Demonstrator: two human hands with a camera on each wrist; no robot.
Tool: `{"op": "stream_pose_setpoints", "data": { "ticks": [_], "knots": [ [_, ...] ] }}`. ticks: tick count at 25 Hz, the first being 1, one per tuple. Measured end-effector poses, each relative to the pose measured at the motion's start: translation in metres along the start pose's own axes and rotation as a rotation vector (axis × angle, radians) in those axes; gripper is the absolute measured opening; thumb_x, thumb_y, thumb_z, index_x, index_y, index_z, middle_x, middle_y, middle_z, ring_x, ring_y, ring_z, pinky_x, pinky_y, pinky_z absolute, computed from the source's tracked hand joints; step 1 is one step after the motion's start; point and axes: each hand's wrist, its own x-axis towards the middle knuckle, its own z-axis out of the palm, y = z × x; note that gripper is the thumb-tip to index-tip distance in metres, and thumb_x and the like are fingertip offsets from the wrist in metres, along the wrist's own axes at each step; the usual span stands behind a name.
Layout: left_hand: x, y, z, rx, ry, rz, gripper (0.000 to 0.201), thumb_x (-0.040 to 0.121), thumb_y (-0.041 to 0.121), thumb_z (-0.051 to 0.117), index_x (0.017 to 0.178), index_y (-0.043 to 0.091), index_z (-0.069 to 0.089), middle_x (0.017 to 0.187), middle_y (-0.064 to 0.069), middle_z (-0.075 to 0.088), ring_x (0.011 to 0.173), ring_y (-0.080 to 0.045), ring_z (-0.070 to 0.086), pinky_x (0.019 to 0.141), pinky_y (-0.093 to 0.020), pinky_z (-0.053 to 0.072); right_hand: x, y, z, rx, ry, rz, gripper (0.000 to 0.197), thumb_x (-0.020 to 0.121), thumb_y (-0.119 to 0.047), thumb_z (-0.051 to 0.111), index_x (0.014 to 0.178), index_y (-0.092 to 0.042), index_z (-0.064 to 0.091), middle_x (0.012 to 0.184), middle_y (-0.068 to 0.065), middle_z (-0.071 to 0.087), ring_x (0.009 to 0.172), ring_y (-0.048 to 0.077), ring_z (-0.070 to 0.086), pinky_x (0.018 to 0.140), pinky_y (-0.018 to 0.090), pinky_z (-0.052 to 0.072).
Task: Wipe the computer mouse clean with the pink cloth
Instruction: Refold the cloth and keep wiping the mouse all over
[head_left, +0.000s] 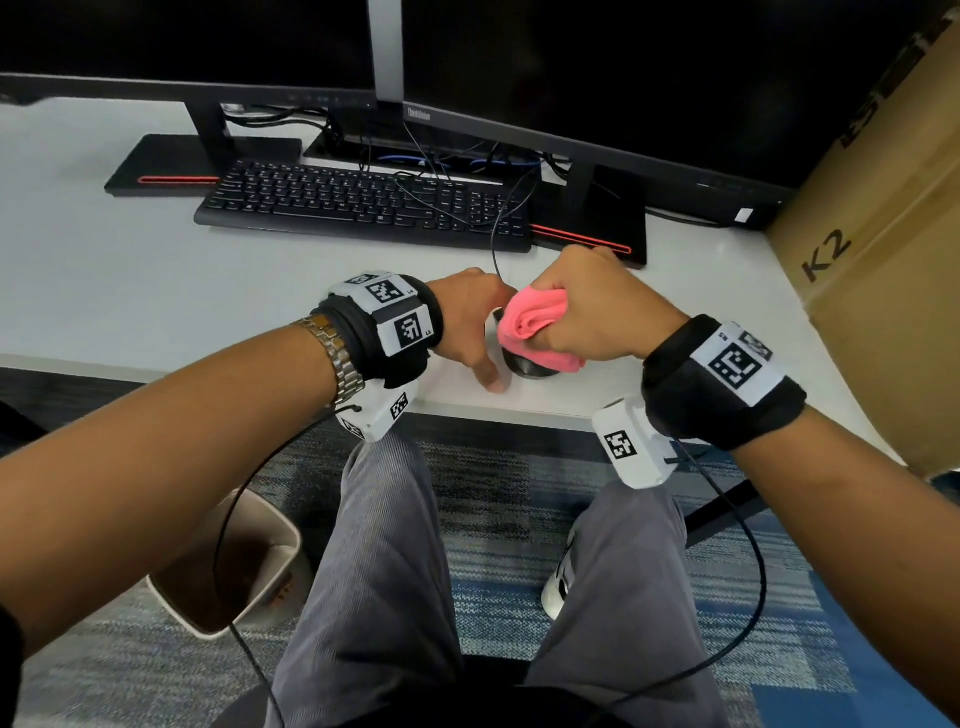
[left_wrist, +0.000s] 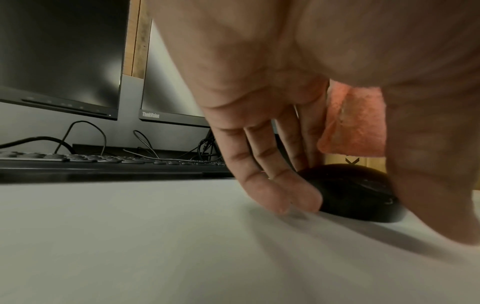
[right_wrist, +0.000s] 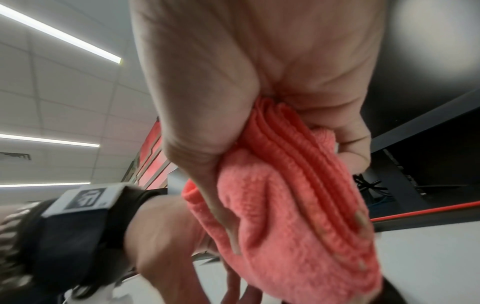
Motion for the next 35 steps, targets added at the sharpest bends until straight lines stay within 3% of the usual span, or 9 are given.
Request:
{"op": "stream_pose_setpoints", "data": {
  "ticks": [2, 6, 10, 15, 24, 27, 30, 32, 35],
  "knots": [
    [0.001, -0.001, -0.004, 0.02, -0.048, 0.01, 0.049, 0.057, 0.043, 0.088, 0.085, 0.026, 0.052, 0.067, 0.014, 0.053, 0.061, 0.002, 0.044, 0.064, -0.021, 0.036, 0.006, -0.004, 0.011, -0.035, 0.029, 0.02, 0.033, 0.078, -0.028, 0.074, 0.053, -0.014, 0.057, 0.052, 0.001, 0.048, 0.052, 0.019, 0.045, 0.064, 0.04, 0.047],
    [0.002, -0.001, -0.005, 0.034, -0.084, 0.029, 0.045, 0.058, 0.044, 0.088, 0.084, 0.025, 0.057, 0.076, 0.006, 0.062, 0.065, -0.007, 0.05, 0.063, -0.022, 0.038, 0.01, -0.011, 0.026, -0.178, 0.05, 0.045, 0.006, 0.077, -0.021, 0.073, 0.074, -0.017, 0.069, 0.07, 0.004, 0.058, 0.073, 0.029, 0.06, 0.059, 0.031, 0.035],
    [0.002, -0.002, -0.006, 0.033, -0.086, 0.032, 0.048, 0.056, 0.044, 0.089, 0.085, 0.027, 0.054, 0.071, 0.018, 0.052, 0.066, -0.003, 0.048, 0.06, -0.017, 0.036, 0.008, -0.011, 0.024, -0.202, -0.006, 0.04, 0.011, 0.079, -0.024, 0.073, 0.078, -0.019, 0.063, 0.076, 0.004, 0.057, 0.077, 0.028, 0.057, 0.064, 0.03, 0.033],
    [0.0, 0.001, -0.006, 0.06, -0.061, 0.028, 0.059, 0.056, 0.045, 0.089, 0.103, 0.026, 0.06, 0.076, 0.025, 0.045, 0.089, -0.012, 0.048, 0.077, -0.019, 0.032, 0.003, -0.008, 0.021, -0.22, -0.136, 0.009, 0.033, 0.078, -0.02, 0.072, 0.061, -0.027, 0.044, 0.067, -0.004, 0.049, 0.073, 0.026, 0.056, 0.054, 0.027, 0.027],
    [-0.004, 0.004, -0.006, 0.022, -0.08, 0.077, 0.097, 0.049, 0.057, 0.085, 0.137, 0.04, 0.047, 0.132, 0.014, 0.06, 0.119, -0.014, 0.055, 0.107, -0.034, 0.041, -0.026, 0.024, -0.006, -0.131, -0.138, 0.02, 0.017, 0.079, -0.01, 0.066, 0.063, -0.011, 0.06, 0.058, 0.002, 0.058, 0.059, 0.021, 0.053, 0.061, 0.037, 0.045],
    [-0.013, 0.007, -0.006, -0.038, -0.082, 0.044, 0.094, 0.055, 0.055, 0.085, 0.139, 0.042, 0.045, 0.135, 0.016, 0.057, 0.089, 0.006, 0.058, 0.09, -0.02, 0.039, -0.031, 0.034, -0.017, 0.061, -0.029, 0.07, 0.005, 0.083, -0.018, 0.074, 0.087, -0.015, 0.075, 0.079, -0.001, 0.072, 0.076, 0.016, 0.065, 0.073, 0.035, 0.052],
    [-0.017, 0.011, -0.008, -0.146, -0.046, 0.016, 0.087, 0.062, 0.053, 0.083, 0.139, 0.039, 0.046, 0.085, 0.026, 0.065, 0.058, 0.015, 0.052, 0.07, -0.007, 0.035, -0.032, 0.042, -0.015, 0.312, 0.017, 0.111, 0.024, 0.082, -0.017, 0.079, 0.106, -0.019, 0.077, 0.099, -0.001, 0.077, 0.095, 0.017, 0.072, 0.088, 0.04, 0.058],
    [-0.018, 0.015, -0.012, -0.225, 0.024, 0.003, 0.088, 0.065, 0.052, 0.081, 0.142, 0.034, 0.044, 0.078, 0.029, 0.055, 0.068, 0.007, 0.048, 0.081, -0.013, 0.037, -0.033, 0.046, -0.014, 0.416, 0.025, 0.107, 0.025, 0.082, -0.016, 0.08, 0.107, -0.018, 0.077, 0.1, 0.0, 0.077, 0.097, 0.018, 0.072, 0.091, 0.043, 0.058],
    [-0.017, 0.018, -0.017, -0.351, 0.154, 0.054, 0.083, 0.06, 0.061, 0.08, 0.133, 0.03, 0.054, 0.106, 0.022, 0.062, 0.076, 0.006, 0.055, 0.094, -0.024, 0.047, -0.032, 0.045, -0.012, 0.483, 0.023, 0.096, 0.026, 0.083, -0.025, 0.08, 0.107, -0.014, 0.077, 0.098, 0.005, 0.078, 0.096, 0.023, 0.073, 0.091, 0.049, 0.058]
  ]
}}
